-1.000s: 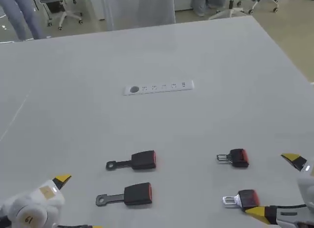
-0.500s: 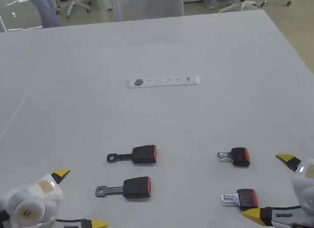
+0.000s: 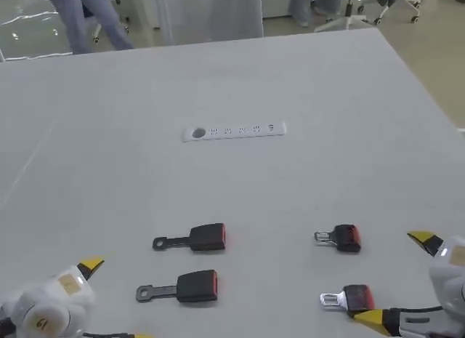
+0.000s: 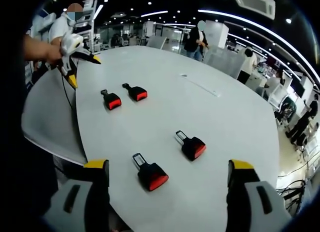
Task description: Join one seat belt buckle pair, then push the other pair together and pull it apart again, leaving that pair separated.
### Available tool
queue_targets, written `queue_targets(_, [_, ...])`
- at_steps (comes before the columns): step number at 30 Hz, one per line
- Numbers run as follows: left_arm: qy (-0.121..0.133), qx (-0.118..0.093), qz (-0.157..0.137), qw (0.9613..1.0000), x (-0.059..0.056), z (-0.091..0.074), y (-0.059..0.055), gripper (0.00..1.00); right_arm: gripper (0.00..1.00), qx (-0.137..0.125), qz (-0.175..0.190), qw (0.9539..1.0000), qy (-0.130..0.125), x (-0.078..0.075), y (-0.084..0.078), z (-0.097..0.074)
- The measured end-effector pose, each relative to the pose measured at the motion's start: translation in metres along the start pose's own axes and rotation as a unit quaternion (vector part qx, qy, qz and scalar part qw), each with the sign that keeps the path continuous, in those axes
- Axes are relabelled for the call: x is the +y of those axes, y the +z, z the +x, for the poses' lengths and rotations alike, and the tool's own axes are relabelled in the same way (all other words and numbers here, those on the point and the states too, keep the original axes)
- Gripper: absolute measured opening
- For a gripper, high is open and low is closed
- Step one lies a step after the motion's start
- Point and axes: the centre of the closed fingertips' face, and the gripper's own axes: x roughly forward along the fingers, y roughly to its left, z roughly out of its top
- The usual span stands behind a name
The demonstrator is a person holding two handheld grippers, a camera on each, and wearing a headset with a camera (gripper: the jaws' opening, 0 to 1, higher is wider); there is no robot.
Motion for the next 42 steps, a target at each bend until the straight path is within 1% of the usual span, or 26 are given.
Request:
queue_targets(4, [-0.007,0.005,0.005,0.9999,-0.003,0.001,-0.001,1.00,0.99,0.001,0.008,1.0000,-0.004,0.000,0.000,-0.001])
queue_targets(6, [-0.006,0.003,0.004,1.0000,-0.001,0.000,0.000,1.00,0.99,-0.002,0.011,0.9999,-0.006,-0.001,0.001,-0.002])
queue_targets(9, [-0.003,-0.001,0.000,1.0000,0.003,0.001,0.001,1.00,0.99,0.004,0.009,0.9999,-0.010,-0.004,0.000,-0.001])
queue_targets(13, [-0.005,-0.001,0.000,1.0000,0.003,0.002,0.002,1.00,0.99,0.004,0.004,0.9999,-0.011,-0.006,0.004,-0.002])
queue_targets(16, [-0.004,-0.004,0.001,1.0000,0.005,0.002,0.004,1.00,0.99,0.003,0.002,0.9999,-0.014,-0.007,0.006,-0.002])
queue_targets(20, [-0.006,-0.002,0.004,1.0000,0.004,0.003,0.006,1.00,0.99,0.005,0.002,0.9999,-0.012,-0.003,0.003,-0.001])
queue_targets(23, [-0.006,-0.003,0.005,1.0000,0.005,0.003,0.008,1.00,0.93,0.011,0.006,0.9999,-0.001,0.003,0.001,-0.001])
queue_targets(27, [-0.006,-0.004,0.004,1.0000,0.006,0.005,0.011,1.00,0.96,0.010,-0.002,0.9999,-0.003,0.004,0.002,-0.004])
queue_targets(29, [-0.002,-0.001,0.003,1.0000,0.008,0.006,0.010,1.00,0.96,0.012,-0.006,0.9999,-0.004,0.003,0.001,-0.004])
queue_targets(31, [-0.004,0.002,-0.001,1.0000,0.007,0.007,0.010,1.00,0.97,0.016,-0.006,0.9998,-0.005,0.004,0.000,-0.005])
queue_targets(32, [-0.005,0.007,-0.005,1.0000,0.006,0.007,0.008,1.00,0.97,0.017,-0.007,0.9998,-0.005,0.004,0.000,-0.005])
queue_targets(34, [-0.009,0.005,-0.008,0.9999,0.004,0.007,0.009,1.00,0.97,0.019,-0.010,0.9998,-0.005,0.006,-0.001,-0.006])
queue_targets(37, [-0.010,0.006,-0.004,0.9999,0.002,0.008,0.007,1.00,0.97,0.022,-0.025,0.9994,-0.003,0.011,-0.002,-0.005])
queue_targets(42, [-0.010,0.008,0.002,0.9999,0.002,0.009,0.003,1.00,0.98,0.022,-0.023,0.9995,0.000,0.016,-0.002,-0.006])
